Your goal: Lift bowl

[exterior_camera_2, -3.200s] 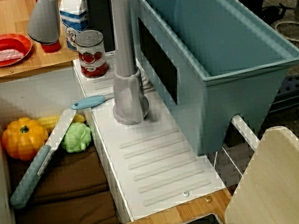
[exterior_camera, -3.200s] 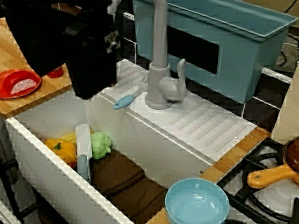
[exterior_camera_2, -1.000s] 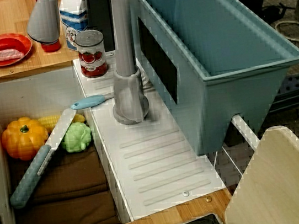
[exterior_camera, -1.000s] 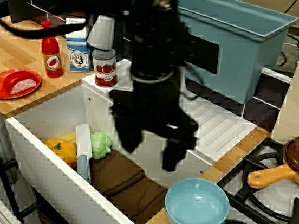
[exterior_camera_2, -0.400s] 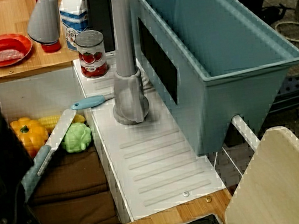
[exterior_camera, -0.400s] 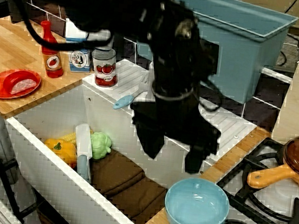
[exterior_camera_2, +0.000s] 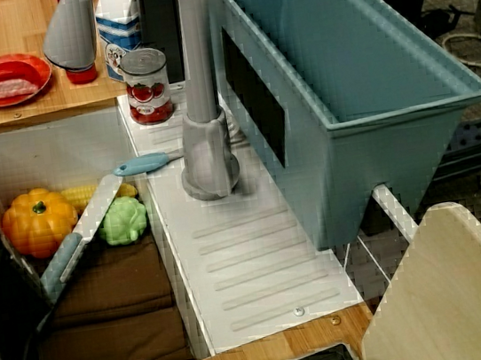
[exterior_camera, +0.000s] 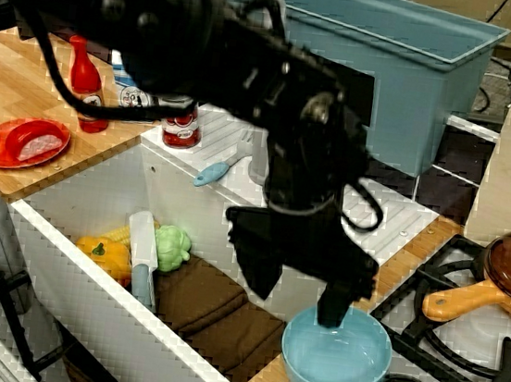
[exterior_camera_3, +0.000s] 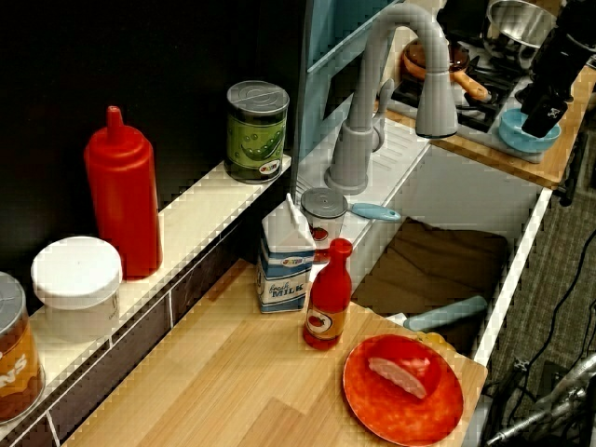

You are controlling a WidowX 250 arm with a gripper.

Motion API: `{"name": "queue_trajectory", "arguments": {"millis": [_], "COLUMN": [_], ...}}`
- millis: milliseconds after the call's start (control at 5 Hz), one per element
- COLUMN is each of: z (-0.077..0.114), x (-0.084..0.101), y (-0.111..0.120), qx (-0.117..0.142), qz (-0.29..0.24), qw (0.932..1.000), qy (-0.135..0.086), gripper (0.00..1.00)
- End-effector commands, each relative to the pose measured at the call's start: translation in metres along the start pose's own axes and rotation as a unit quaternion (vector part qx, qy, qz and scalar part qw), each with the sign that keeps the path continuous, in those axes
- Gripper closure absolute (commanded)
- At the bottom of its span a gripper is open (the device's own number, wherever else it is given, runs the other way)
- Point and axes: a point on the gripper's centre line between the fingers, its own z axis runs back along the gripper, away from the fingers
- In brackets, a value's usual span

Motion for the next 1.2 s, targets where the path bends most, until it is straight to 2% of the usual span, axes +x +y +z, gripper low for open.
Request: {"name": "queue_trajectory", "arguments": {"millis": [0,400,600,800,1000], "z": [-0.013,-0.026,-0.028,-0.029,-0.032], "x": [-0.022,-0.029,-0.033,-0.032,-0.032], "y": [-0.003,0.0,-0.001,0.0,0.002], "qx": [0.0,0.009,0.009,0.01,0.014], "qz": [-0.012,-0.011,-0.016,-0.012,-0.008], "qw": [0.9998,0.9999,0.9998,0.9999,0.9998], "qy": [-0.018,-0.01,-0.003,0.005,0.01], "gripper": [0.0,0.0,0.16,1.0,1.0]}}
